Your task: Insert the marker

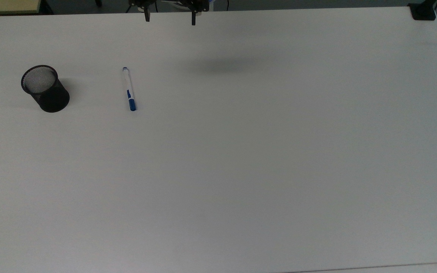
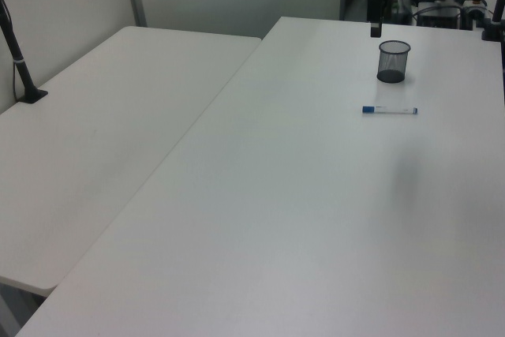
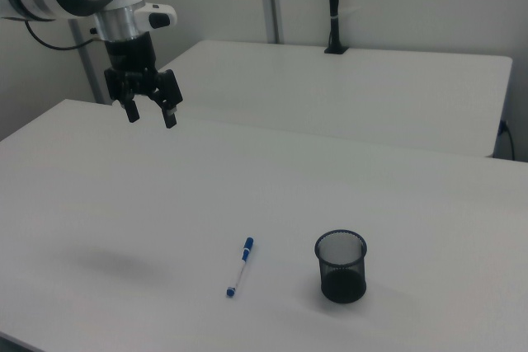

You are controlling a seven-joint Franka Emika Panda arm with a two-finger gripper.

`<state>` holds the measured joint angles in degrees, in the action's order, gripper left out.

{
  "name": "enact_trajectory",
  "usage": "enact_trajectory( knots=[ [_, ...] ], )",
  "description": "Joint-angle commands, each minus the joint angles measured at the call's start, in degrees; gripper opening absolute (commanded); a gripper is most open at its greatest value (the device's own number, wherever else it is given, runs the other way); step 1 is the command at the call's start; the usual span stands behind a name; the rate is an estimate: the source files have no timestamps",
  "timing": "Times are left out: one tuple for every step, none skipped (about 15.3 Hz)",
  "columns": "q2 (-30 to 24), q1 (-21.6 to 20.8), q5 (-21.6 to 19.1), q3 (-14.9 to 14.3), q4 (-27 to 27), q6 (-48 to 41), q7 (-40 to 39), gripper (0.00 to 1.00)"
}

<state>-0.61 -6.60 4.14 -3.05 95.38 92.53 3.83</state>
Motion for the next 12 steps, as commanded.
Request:
enact_trajectory(
  knots=[
    [-0.79,-1.22,-1.42,-1.35,0.95,0.19,0.83,1.0],
    [-0.79,-1.3,-1.33,-1.35,1.04,0.28,0.83,1.0],
    [-0.79,-1.31,-1.42,-1.35,1.04,0.37,0.83,1.0],
    [-0.71,-1.31,-1.33,-1.35,1.04,0.45,0.83,1.0],
    [-0.62,-1.22,-1.42,-1.35,1.04,0.54,0.83,1.0],
    [-0.62,-1.22,-1.42,-1.35,1.04,0.54,0.83,1.0],
    [-0.7,-1.22,-1.33,-1.35,1.04,0.54,0.74,1.0],
    [-0.62,-1.22,-1.42,-1.35,1.04,0.54,0.74,1.0],
    [-0.53,-1.3,-1.33,-1.35,1.04,0.54,0.74,1.0],
    [-0.53,-1.48,-1.42,-1.35,1.04,0.54,0.74,1.0],
    [-0.53,-1.39,-1.33,-1.35,1.12,0.54,0.74,1.0],
    [-0.27,-1.31,-1.42,-1.35,1.04,0.72,0.74,1.0]
  ],
)
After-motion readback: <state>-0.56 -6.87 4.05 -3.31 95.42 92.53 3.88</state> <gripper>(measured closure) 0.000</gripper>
